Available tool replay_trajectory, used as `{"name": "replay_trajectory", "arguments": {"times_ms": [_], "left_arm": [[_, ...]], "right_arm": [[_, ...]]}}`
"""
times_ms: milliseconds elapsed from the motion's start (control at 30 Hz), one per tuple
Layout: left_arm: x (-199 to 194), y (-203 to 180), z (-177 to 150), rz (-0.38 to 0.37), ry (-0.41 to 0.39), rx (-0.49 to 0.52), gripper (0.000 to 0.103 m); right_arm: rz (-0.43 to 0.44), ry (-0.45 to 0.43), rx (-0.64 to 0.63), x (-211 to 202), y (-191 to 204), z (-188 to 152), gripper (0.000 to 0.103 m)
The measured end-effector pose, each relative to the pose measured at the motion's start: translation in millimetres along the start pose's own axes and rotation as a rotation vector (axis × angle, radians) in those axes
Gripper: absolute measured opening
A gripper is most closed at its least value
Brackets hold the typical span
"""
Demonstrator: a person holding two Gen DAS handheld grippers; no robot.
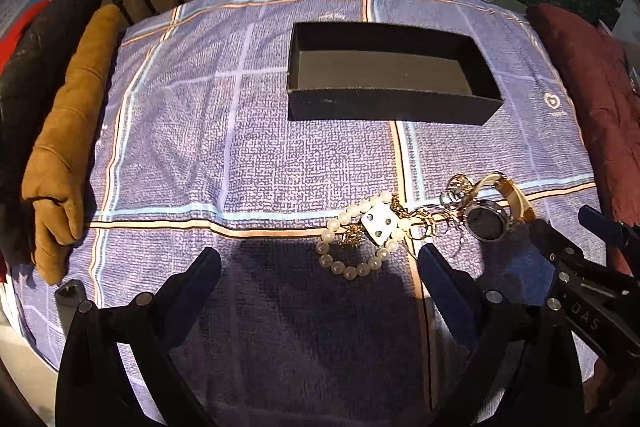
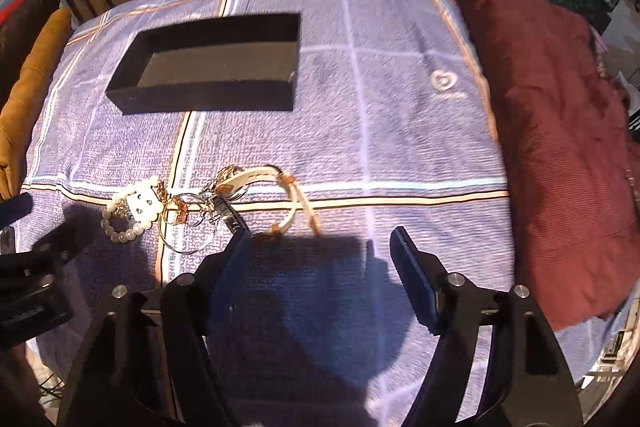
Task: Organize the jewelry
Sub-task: 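Grasp the cream-strapped watch with the right tool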
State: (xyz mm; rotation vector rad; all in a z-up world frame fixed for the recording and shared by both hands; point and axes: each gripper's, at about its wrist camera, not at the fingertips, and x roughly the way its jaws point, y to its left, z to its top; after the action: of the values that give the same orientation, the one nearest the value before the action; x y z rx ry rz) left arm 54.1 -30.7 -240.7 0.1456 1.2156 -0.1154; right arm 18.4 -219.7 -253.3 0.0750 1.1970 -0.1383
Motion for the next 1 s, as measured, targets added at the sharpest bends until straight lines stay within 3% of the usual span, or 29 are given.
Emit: {"name": "replay_trajectory", "arguments": {"times_ms": [233, 333, 400, 467, 533, 800, 1000], "left_arm": [[19, 21, 1, 0.021, -0.017, -0.055, 0.097], [25, 27, 3, 0.043, -0.017, -0.054, 0.097], [26, 29, 4, 0.052, -0.013, -0.052, 0.097], [27, 32, 4, 0.050, -0.006, -0.055, 0.097], [26, 34, 4, 0.046, -0.008, -0.058, 0.097], [14, 35, 17, 0.024, -0.016, -0.053, 0.097], [-2, 27, 62, -0.018, -0.084, -0.073, 0.097]], "right_arm": [[0.090, -0.033, -0.081, 16, 30, -2, 0.065], [0.076, 0.009, -0.088, 38, 37, -2, 0.051], [0.084, 0.014, -0.078, 47, 37, -2, 0.049], [0.115, 0.007, -0.069, 45, 35, -1, 0.034], [0.162, 0.013, -0.040, 42, 30, 0, 0.028], [0.201, -0.014, 0.002, 14, 16, 3, 0.026], [0.243, -0.123, -0.007, -10, 21, 46, 0.026]]}}
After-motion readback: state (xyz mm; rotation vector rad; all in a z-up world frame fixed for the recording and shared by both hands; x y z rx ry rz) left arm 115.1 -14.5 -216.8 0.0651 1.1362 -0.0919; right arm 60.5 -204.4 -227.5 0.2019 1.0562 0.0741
